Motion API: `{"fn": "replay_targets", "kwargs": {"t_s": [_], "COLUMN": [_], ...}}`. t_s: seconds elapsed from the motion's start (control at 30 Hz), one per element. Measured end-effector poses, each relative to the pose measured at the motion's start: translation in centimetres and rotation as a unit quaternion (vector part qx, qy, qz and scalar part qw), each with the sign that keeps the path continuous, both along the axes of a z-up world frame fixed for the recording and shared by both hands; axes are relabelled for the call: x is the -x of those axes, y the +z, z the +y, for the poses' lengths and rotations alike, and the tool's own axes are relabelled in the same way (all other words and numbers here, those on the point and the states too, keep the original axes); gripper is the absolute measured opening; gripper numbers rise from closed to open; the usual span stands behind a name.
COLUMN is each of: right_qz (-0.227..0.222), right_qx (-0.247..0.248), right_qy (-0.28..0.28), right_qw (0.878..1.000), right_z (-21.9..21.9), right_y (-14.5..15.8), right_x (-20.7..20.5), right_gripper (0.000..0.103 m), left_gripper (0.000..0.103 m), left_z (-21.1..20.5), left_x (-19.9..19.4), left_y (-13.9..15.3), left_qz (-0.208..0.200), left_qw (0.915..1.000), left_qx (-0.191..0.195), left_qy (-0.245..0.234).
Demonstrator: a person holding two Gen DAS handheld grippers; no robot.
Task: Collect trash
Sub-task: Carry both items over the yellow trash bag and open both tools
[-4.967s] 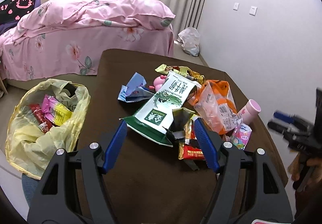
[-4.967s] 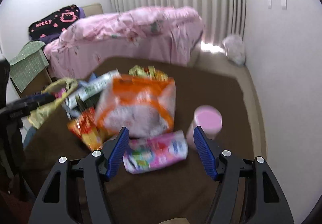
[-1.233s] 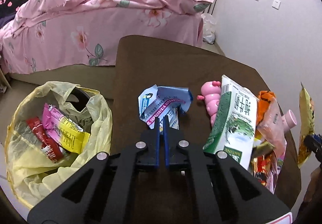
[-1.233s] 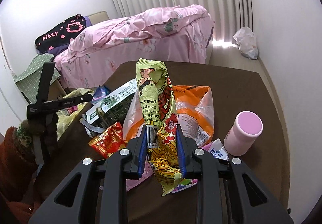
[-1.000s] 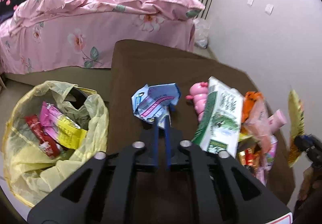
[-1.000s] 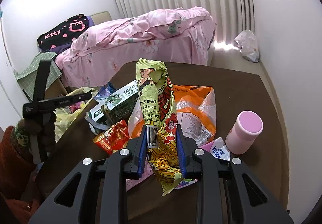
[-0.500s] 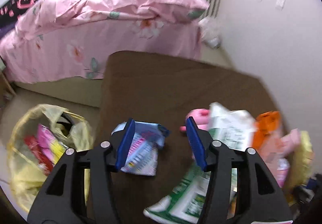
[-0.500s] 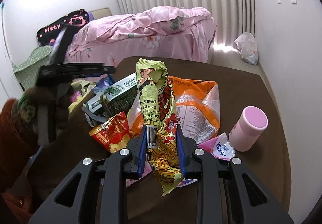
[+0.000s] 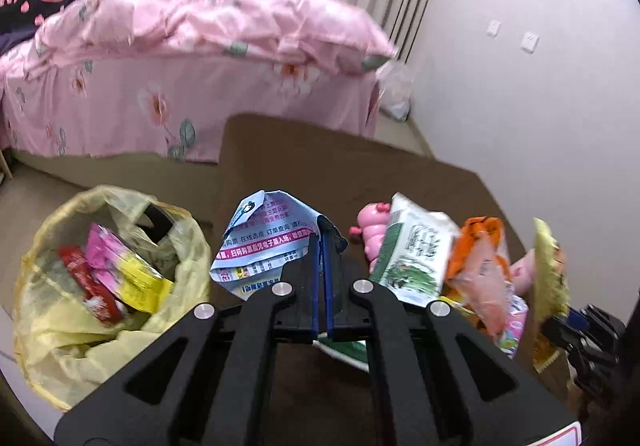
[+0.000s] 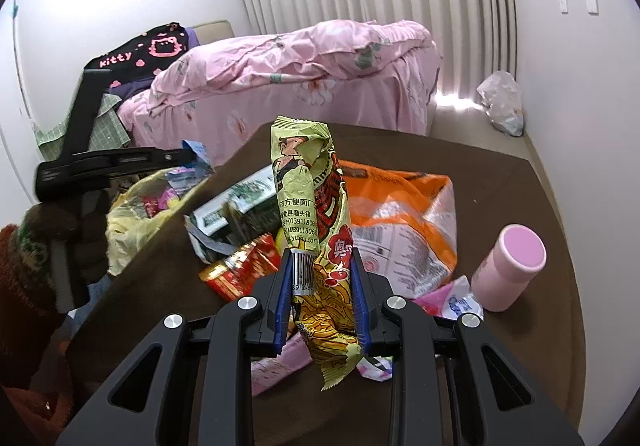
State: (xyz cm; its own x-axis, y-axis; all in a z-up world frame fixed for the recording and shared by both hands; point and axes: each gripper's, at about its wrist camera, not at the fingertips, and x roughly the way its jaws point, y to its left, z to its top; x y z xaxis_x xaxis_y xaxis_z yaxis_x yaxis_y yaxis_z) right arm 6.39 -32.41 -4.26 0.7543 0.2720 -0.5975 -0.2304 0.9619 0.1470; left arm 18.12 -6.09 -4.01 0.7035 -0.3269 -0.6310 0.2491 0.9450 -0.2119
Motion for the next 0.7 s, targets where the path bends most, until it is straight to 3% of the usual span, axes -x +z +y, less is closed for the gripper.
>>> {"fn": "replay_targets", "kwargs": {"t_s": [0.17, 0.43, 0.57, 0.7], "right_qz": [-0.026, -0.026, -0.016, -0.005], "right_qx": [0.004, -0.013, -0.009, -0.007], "right_qy": [0.038, 0.122, 0.166, 0.193], "right_qw": [0.999, 0.992, 0.986, 0.981], "right_z": [2.6, 9.1, 12.6, 15.3], "right_y": [2.5, 4.4, 5.1, 5.1], "right_x": [-0.3, -2.8, -4.8, -7.3], "right_gripper": [0.025, 0.025, 0.025, 0.025], "left_gripper": [0.002, 0.002, 0.002, 0.002], "left_z": [3.5, 10.6, 13.4, 15.6], "left_x": [2.6, 4.8, 4.9, 3.0], "left_y": [2.5, 2.9, 1.7, -1.5], "left_qz": [-0.029, -0.041, -0.053, -0.014], "left_qw": [0.9993, 0.9947, 0.9892, 0.9848], "left_qx": [0.017, 0.041, 0.046, 0.076], "left_qy": [0.014, 0.084, 0.128, 0.155]}}
